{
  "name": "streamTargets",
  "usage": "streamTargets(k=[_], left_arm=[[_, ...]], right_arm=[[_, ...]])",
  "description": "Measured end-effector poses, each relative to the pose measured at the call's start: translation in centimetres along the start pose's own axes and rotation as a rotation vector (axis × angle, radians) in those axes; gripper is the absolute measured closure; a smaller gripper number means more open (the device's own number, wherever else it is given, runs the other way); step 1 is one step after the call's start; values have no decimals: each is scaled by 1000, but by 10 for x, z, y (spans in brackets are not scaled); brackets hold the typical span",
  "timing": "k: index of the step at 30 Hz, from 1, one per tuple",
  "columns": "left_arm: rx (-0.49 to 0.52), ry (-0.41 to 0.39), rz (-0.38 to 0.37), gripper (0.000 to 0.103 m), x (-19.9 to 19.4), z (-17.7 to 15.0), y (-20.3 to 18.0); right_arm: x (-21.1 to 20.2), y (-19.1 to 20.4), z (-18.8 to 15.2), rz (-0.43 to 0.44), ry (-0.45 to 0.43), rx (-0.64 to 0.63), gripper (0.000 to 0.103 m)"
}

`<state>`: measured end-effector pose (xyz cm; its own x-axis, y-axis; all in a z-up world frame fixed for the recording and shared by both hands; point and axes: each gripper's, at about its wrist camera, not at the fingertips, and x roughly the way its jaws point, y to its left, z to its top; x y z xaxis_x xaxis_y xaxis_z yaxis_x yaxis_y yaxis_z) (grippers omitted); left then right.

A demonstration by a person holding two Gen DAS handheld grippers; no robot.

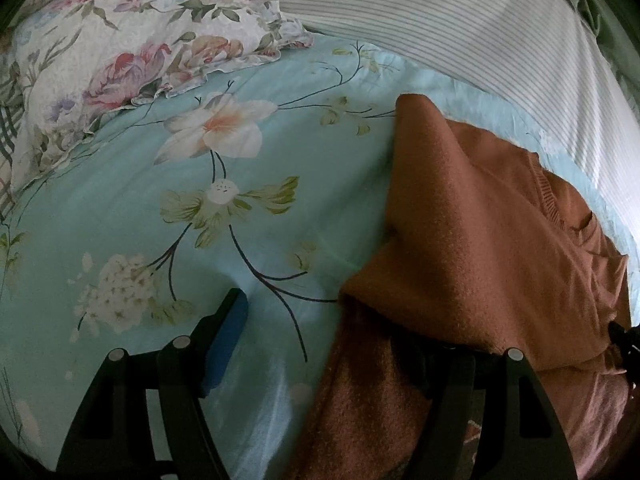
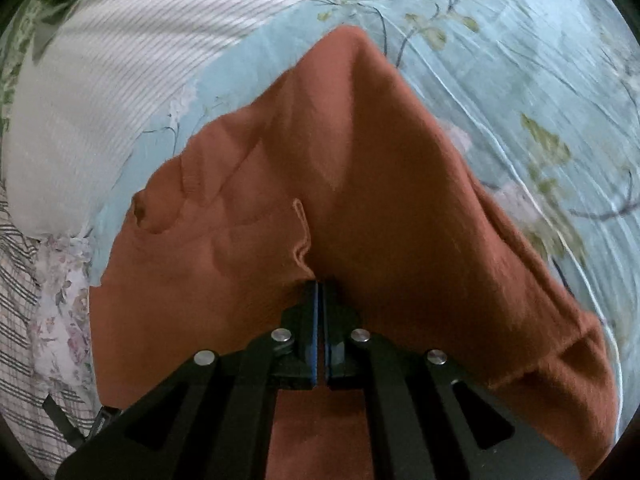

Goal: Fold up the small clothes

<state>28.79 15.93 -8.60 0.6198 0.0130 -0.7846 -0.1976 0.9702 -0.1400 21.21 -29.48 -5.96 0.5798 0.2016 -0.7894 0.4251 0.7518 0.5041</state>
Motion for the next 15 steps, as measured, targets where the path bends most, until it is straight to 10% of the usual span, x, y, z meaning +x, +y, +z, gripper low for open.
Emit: streamTargets(k=[4, 8, 15], left_arm=[[-1, 0, -2, 31, 0, 0, 0], [11, 0, 18, 31, 1, -1, -4], [15, 15, 22, 31, 1, 1, -5]], right_arm=[[-15, -3, -1, 9, -24, -27, 98], [-18, 2, 2, 58, -13, -88, 50], [6, 27, 10, -9, 40, -233, 47]])
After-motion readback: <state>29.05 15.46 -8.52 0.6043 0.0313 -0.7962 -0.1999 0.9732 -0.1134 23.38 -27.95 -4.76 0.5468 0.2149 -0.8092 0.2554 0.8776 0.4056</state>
